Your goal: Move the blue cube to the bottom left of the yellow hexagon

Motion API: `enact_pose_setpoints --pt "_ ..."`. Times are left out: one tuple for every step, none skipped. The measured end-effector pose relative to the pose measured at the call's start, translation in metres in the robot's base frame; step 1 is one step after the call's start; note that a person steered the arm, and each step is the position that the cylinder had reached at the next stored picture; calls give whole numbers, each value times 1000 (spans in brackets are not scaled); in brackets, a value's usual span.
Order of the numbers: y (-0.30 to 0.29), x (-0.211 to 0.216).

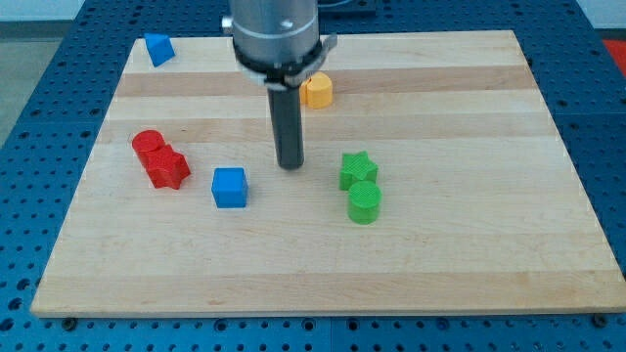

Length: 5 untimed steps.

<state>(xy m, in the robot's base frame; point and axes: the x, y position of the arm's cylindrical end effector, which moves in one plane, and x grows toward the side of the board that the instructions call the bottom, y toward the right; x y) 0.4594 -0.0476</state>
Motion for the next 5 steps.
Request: enact_pose_setpoints --pt "-24 38" --pt "-52 75" --pt "-81 74" --pt "-81 29" --pt "-81 -1"
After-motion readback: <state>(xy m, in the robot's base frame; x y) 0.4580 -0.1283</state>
